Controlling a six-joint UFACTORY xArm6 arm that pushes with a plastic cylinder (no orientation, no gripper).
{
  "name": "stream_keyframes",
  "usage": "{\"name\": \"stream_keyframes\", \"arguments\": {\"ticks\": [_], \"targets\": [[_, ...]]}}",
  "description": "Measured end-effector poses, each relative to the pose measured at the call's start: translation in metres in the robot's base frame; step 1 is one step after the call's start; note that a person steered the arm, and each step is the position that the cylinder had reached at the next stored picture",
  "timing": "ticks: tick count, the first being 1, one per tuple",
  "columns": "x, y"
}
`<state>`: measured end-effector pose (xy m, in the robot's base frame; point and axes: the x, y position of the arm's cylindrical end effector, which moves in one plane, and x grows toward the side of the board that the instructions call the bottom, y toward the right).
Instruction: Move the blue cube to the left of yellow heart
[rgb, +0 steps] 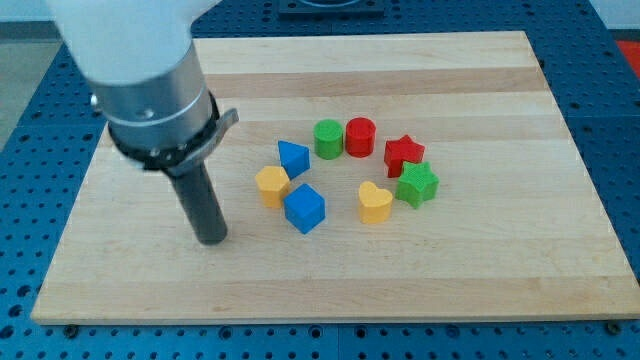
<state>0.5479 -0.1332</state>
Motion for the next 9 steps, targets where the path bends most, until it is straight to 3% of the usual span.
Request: {"name": "stream_keyframes", "arguments": {"ticks": [2, 4, 5, 6, 9], "targets": [[0.002, -0.005], [0.065, 0.034], [0.058, 0.079], [0.034, 0.089], [0.016, 0.05]]}}
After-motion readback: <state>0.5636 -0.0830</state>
